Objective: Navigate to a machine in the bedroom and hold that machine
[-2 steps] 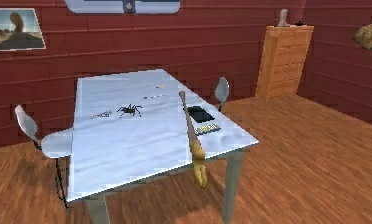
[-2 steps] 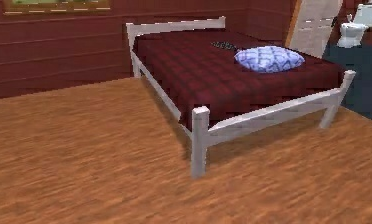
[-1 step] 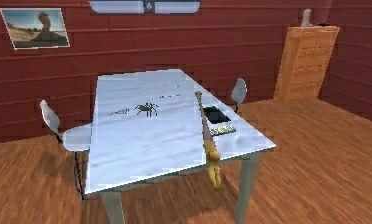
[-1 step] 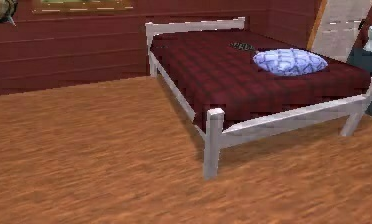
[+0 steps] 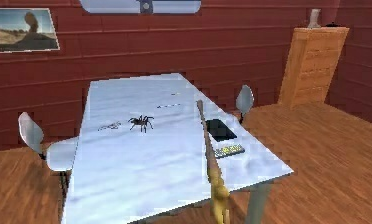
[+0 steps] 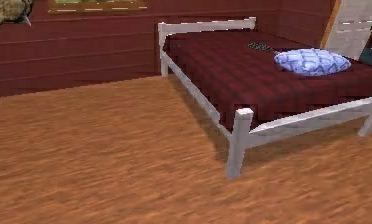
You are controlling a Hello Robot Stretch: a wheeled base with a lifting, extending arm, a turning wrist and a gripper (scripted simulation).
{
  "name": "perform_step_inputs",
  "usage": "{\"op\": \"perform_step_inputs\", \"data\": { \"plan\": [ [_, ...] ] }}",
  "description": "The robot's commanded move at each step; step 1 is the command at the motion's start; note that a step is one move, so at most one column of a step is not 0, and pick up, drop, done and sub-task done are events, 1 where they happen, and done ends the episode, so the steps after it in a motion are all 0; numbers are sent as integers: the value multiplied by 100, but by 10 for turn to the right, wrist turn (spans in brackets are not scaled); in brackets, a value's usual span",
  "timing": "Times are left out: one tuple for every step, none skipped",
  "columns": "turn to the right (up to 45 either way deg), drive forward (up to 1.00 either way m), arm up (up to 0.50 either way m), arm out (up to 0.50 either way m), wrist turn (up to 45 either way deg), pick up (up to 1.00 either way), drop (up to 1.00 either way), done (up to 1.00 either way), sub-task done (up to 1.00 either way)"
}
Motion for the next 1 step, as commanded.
{"op": "perform_step_inputs", "data": {
  "plan": [
    [-450,0,0,0,0,0,0,0,0]
  ]
}}
